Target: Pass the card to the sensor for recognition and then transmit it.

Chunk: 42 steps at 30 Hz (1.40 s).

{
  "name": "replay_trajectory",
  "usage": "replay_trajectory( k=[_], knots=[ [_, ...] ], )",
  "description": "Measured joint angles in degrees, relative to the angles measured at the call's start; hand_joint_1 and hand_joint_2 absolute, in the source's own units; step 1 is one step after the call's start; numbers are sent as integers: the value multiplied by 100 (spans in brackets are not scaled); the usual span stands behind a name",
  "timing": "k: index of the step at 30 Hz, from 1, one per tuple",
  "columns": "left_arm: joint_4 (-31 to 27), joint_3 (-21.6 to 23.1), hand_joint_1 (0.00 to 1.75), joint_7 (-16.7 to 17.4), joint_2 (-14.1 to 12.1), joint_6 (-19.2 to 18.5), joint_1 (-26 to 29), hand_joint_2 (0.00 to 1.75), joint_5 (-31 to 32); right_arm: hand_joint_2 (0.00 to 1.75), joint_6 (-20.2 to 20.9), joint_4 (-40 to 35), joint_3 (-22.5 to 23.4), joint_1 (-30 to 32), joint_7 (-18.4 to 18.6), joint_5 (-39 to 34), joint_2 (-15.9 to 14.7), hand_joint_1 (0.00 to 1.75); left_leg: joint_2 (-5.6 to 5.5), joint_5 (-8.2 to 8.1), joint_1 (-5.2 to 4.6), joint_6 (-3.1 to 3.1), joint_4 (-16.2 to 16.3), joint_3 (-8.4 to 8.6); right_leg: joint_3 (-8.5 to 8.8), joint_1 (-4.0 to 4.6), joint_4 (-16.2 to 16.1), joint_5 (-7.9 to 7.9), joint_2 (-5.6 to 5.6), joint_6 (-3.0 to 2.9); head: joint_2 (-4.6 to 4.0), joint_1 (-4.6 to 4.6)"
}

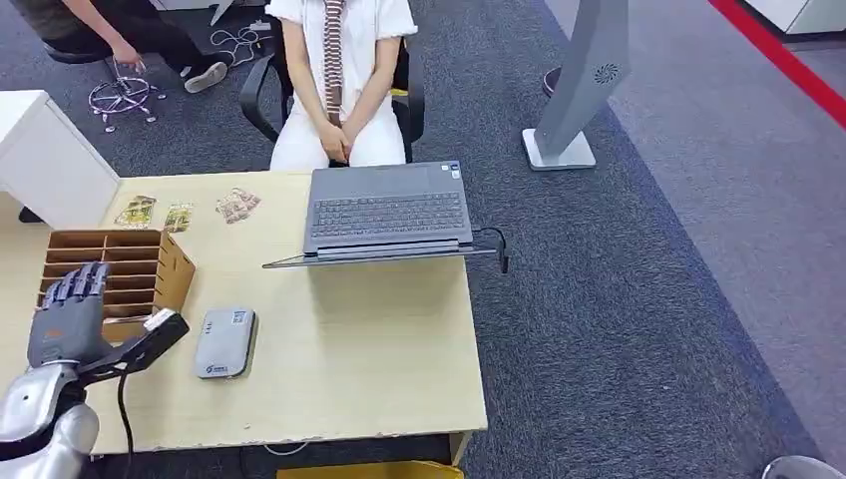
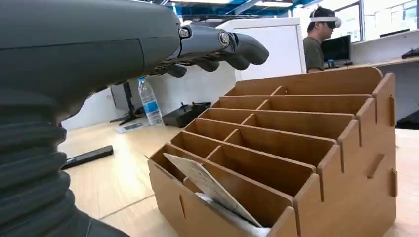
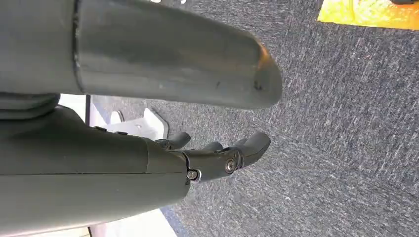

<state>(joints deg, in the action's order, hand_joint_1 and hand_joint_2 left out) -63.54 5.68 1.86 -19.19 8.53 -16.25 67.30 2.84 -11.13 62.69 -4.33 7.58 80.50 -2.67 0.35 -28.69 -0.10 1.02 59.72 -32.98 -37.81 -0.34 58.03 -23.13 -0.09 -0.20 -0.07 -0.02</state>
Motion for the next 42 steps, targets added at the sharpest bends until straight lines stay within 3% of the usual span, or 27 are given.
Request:
replay_trajectory(
  k=[42],
  knots=[
    [13,4,0,122,9,48,-2,175,53,0,-17,0,-13,0,-50,9,-20,0,0,0,0,0,0,0,0,0,0,0,0,0,-2,0]
  ],
)
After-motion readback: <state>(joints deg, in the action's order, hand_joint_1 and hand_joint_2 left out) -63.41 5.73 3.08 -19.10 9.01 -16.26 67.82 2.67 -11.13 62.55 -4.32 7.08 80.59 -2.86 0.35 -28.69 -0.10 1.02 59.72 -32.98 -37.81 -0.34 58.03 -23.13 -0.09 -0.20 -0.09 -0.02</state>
